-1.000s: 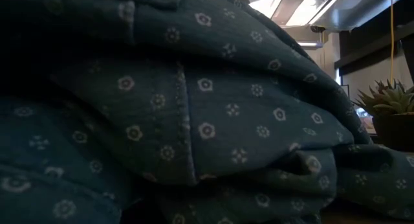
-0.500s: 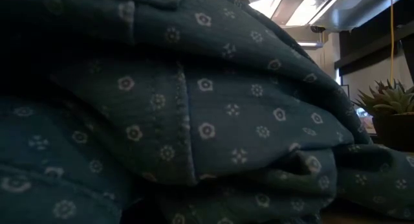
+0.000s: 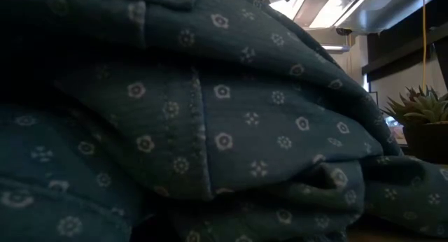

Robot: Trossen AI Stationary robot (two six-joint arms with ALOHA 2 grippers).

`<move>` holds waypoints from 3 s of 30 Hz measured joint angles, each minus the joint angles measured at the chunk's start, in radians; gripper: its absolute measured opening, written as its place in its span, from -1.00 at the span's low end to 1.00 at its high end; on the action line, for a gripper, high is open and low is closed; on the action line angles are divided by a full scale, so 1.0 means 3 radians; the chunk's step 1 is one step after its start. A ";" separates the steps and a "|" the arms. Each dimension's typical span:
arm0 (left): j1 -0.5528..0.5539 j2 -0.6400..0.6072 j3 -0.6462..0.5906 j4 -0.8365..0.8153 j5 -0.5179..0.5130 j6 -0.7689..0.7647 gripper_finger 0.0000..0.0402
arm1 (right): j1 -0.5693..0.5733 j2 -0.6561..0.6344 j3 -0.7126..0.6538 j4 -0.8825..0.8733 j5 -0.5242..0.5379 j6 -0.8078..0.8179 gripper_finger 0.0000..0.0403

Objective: Sort clothes
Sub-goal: Put the green patterned shirt into the laundry organizer

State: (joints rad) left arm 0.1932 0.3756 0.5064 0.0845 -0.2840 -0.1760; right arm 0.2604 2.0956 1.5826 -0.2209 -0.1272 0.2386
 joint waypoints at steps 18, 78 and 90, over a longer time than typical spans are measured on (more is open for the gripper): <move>0.0000 0.0000 0.0000 -0.0075 0.0000 0.0071 -0.15 | 0.0006 -0.0007 0.0001 0.0341 -0.0518 0.0008 0.11; -0.0001 0.0045 -0.0001 -0.0158 0.0000 0.0000 -0.15 | -0.0354 -0.0892 0.0861 0.0277 0.0895 -0.1523 -0.98; 0.0000 0.0045 -0.0002 -0.0159 0.0000 0.0000 -0.15 | -0.0902 -0.0908 0.2053 0.1032 0.0978 -0.1772 -0.98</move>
State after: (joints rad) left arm 0.1932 0.3889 0.5059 0.0368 -0.2840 -0.1759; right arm -0.0103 1.8231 2.1985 0.0887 0.1663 -0.2931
